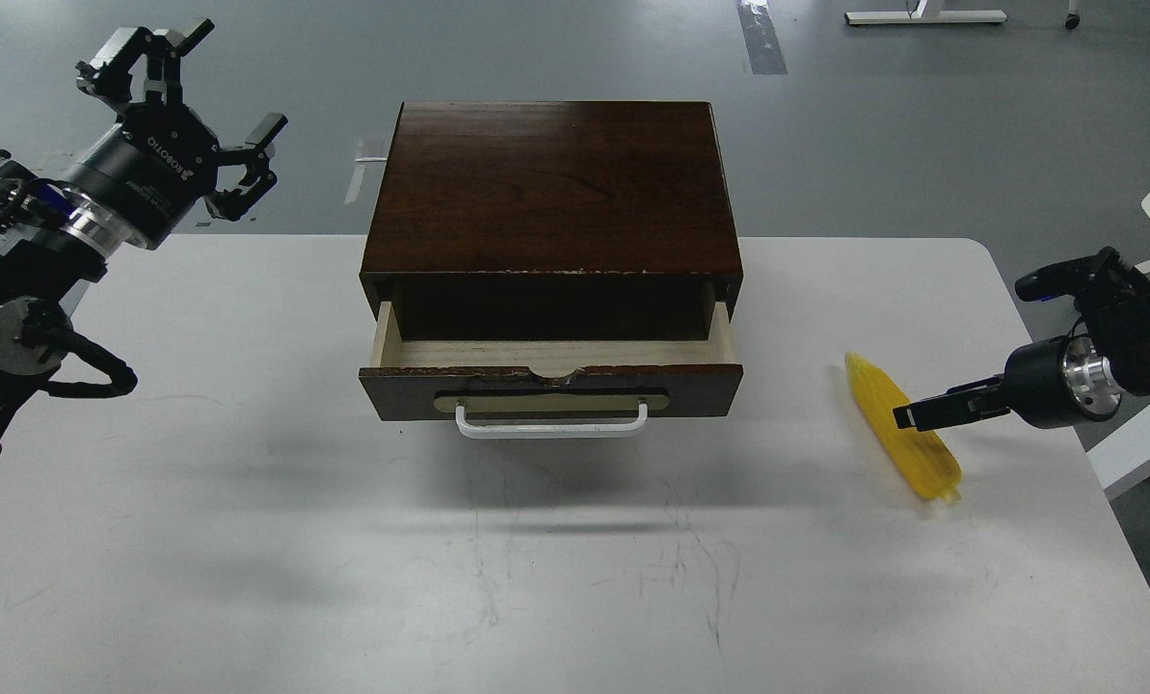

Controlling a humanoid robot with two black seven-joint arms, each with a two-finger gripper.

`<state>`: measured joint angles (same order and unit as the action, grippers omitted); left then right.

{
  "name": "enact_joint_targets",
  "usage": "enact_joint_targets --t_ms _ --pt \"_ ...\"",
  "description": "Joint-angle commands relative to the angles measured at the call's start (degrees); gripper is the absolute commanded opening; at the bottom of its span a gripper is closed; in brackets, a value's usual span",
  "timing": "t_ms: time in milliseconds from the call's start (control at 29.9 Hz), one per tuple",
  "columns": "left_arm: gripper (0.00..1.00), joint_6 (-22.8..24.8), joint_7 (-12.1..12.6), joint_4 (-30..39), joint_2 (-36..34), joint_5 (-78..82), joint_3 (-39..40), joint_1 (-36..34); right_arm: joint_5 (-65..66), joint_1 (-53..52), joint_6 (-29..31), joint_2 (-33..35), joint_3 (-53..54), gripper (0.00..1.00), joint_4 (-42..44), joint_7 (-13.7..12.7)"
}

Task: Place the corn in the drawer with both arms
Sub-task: 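Lower the right gripper and grasp the yellow corn cob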

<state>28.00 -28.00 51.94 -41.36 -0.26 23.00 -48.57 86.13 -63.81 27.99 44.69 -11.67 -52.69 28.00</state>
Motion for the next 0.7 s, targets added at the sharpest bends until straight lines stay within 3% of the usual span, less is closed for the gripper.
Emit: enact_joint_targets --t_ms 0,234,334,434,501,601,668 --pt "0.98 0.0 0.0 0.0 0.0 0.0 0.0 0.0 0.0 -0.1 0.0 -0.3 -1.9 0.91 0.2 0.0" --pt "0.98 0.0 0.0 0.0 0.0 0.0 0.1 -0.2 0.0 0.3 0.0 -3.8 -2.7 0.84 3.6 0.0" --pt "0.98 0.0 0.0 0.0 -0.1 0.0 0.1 -0.2 0.0 0.2 0.0 -5.0 -3.6 0.74 4.0 0.0" --pt "0.98 0.0 0.0 0.0 -0.2 0.0 0.1 -0.2 0.0 0.2 0.0 -5.5 -3.8 0.47 4.0 0.0" --pt "0.98 0.0 0.0 0.0 -0.3 0.0 0.1 -0.2 -0.1 0.2 0.0 -5.5 -4.0 0.2 4.0 0.0" --pt "0.98 0.0 0.0 0.0 -0.4 0.0 0.1 -0.1 -0.1 0.3 0.0 -5.4 -4.1 0.0 4.0 0.0" --pt "0.98 0.0 0.0 0.0 -0.4 0.0 0.1 0.0 -0.1 0.3 0.0 -5.2 -4.1 0.0 3.9 0.0"
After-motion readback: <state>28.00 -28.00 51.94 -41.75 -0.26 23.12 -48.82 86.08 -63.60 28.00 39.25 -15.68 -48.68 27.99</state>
